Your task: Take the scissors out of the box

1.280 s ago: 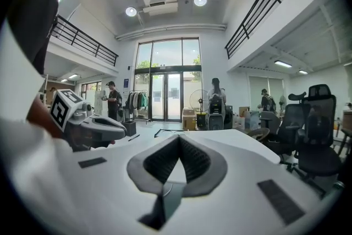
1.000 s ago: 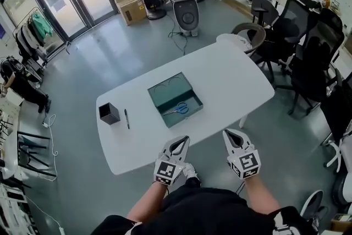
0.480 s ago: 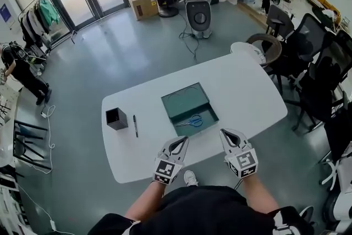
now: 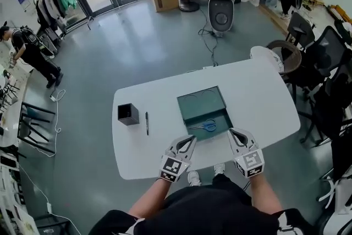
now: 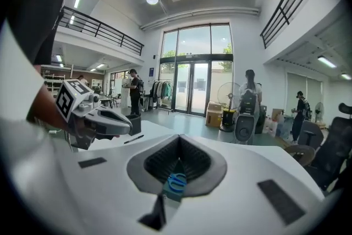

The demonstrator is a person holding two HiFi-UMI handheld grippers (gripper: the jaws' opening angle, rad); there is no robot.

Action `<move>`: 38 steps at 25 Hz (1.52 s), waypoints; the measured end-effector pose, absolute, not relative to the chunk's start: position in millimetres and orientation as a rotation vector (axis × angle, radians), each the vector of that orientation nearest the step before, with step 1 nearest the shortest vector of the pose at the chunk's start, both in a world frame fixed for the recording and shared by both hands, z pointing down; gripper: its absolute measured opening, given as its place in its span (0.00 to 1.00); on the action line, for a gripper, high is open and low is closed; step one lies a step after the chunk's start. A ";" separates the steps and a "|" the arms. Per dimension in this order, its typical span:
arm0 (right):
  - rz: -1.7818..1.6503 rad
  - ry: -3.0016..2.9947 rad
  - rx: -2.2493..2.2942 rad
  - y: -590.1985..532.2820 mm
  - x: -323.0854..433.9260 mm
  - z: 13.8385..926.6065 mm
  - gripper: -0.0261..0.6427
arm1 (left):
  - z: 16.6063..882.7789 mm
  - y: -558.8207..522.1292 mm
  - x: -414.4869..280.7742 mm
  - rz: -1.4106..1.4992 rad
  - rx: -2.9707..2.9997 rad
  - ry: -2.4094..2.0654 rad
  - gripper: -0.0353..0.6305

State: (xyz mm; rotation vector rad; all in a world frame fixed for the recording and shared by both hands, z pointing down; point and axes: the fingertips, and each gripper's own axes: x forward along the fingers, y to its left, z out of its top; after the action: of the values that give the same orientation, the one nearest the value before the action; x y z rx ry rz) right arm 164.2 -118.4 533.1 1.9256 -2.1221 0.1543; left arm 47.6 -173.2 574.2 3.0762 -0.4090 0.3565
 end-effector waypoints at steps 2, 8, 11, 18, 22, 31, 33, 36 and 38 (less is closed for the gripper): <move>0.144 -2.147 1.881 -129.0 165.6 534.3 0.05 | 574.1 -179.2 49.6 0.359 3.065 -0.453 0.07; 0.122 -2.222 1.740 -164.0 170.8 538.2 0.05 | 569.2 -201.1 51.6 0.358 3.031 -0.594 0.07; 0.119 -2.220 1.654 -180.2 175.1 546.5 0.05 | 570.4 -207.9 53.7 0.359 3.005 -0.667 0.07; 0.175 -2.227 1.453 -202.2 181.1 574.9 0.18 | 576.3 -210.2 57.4 0.382 2.950 -0.770 0.07; 0.166 -2.209 1.288 -208.1 176.6 597.6 0.22 | 577.3 -214.4 53.9 0.393 2.924 -0.822 0.07; 0.074 -2.094 0.920 -216.6 158.1 659.4 0.27 | 587.2 -216.1 29.2 0.413 2.858 -0.948 0.07; 0.071 -2.080 0.863 -219.0 152.3 672.2 0.27 | 588.8 -217.1 21.8 0.417 2.843 -0.976 0.07; 0.051 -2.041 0.766 -219.7 144.4 693.7 0.28 | 591.3 -218.2 13.0 0.414 2.821 -1.008 0.07; 0.039 -2.009 0.701 -218.7 141.5 708.7 0.28 | 593.6 -218.1 9.4 0.414 2.806 -1.027 0.07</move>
State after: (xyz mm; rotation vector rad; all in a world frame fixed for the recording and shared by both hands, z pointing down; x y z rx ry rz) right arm 141.5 -218.7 708.7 0.7007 -2.0093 0.0394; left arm 9.4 -218.1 593.6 2.8057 -1.0267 0.4140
